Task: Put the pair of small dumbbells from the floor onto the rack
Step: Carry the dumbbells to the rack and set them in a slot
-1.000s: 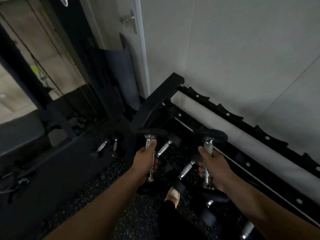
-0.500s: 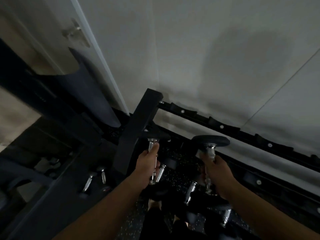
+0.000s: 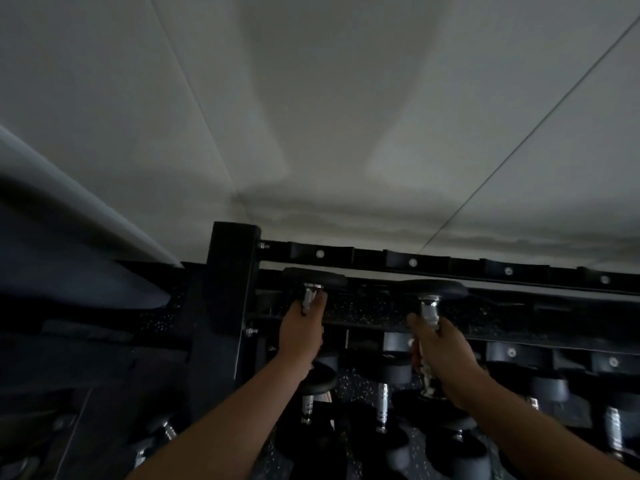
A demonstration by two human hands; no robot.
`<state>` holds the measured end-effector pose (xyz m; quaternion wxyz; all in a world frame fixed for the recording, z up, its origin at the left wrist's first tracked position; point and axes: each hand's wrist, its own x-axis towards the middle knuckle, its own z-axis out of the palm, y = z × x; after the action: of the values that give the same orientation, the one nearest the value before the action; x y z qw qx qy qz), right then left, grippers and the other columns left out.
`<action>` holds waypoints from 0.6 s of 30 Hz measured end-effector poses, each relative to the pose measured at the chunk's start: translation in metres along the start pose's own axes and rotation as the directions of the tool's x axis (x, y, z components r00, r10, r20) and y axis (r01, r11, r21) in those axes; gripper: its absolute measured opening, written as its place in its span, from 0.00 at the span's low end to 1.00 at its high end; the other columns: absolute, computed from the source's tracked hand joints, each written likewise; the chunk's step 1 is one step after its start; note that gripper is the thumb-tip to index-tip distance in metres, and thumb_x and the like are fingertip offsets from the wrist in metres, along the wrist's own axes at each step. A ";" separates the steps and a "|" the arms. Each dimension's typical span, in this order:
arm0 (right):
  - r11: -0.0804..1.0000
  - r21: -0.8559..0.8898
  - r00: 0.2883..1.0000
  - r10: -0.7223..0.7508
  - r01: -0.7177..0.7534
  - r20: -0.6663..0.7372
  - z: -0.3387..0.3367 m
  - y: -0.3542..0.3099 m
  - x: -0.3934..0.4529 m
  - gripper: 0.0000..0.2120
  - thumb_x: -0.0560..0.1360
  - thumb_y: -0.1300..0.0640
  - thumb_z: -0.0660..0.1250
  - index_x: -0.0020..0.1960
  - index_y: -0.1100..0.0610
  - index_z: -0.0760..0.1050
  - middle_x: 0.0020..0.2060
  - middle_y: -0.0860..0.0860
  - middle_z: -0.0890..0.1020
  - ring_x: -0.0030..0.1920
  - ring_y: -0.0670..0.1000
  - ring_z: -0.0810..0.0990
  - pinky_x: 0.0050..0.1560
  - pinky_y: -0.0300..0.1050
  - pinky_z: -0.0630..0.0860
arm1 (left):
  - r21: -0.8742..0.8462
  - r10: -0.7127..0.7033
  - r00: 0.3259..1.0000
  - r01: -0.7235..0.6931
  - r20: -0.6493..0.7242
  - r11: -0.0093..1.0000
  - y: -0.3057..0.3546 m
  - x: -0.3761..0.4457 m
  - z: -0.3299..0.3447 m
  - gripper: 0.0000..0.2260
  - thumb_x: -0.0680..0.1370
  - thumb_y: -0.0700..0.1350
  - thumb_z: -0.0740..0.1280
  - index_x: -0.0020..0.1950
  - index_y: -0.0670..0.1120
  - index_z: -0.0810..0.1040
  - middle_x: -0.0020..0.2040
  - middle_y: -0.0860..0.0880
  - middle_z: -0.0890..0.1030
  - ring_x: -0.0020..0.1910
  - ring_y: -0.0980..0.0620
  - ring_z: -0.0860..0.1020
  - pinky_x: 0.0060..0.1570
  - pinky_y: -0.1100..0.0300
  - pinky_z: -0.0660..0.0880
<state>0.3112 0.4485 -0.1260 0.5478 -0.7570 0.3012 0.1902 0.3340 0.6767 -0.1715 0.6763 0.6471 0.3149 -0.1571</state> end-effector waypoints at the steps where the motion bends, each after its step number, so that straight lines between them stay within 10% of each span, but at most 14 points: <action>1: 1.000 -0.007 1.000 0.009 -0.009 -0.017 0.003 -0.002 0.005 0.18 0.75 0.43 0.66 0.47 0.59 0.74 0.25 0.52 0.79 0.22 0.51 0.75 0.23 0.42 0.71 | 0.007 0.003 1.000 -0.004 0.012 1.000 0.001 0.011 0.001 0.19 0.74 0.61 0.68 0.50 0.46 0.76 0.26 0.50 0.71 0.23 0.53 0.67 0.24 0.58 0.65; 9: 0.996 0.079 0.997 0.044 -0.039 -0.069 0.018 -0.017 0.025 0.16 0.76 0.45 0.67 0.45 0.58 0.72 0.25 0.51 0.77 0.22 0.50 0.74 0.25 0.44 0.70 | 0.098 0.023 0.999 -0.020 -0.035 0.995 0.022 0.056 0.011 0.29 0.68 0.71 0.65 0.52 0.47 0.76 0.49 0.31 0.78 0.47 0.29 0.76 0.47 0.37 0.76; 18: 0.997 0.067 0.993 0.055 -0.049 -0.100 0.024 -0.019 0.040 0.15 0.76 0.44 0.67 0.45 0.57 0.73 0.25 0.51 0.77 0.24 0.50 0.76 0.26 0.44 0.73 | 0.167 0.016 0.997 -0.003 -0.081 0.986 0.018 0.077 0.032 0.28 0.66 0.74 0.62 0.48 0.50 0.75 0.46 0.36 0.81 0.43 0.35 0.80 0.45 0.42 0.78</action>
<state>0.3550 0.4656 -0.1453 0.5505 -0.7397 0.3544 0.1557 0.4101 0.6631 -0.2077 0.6070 0.7088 0.3251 -0.1529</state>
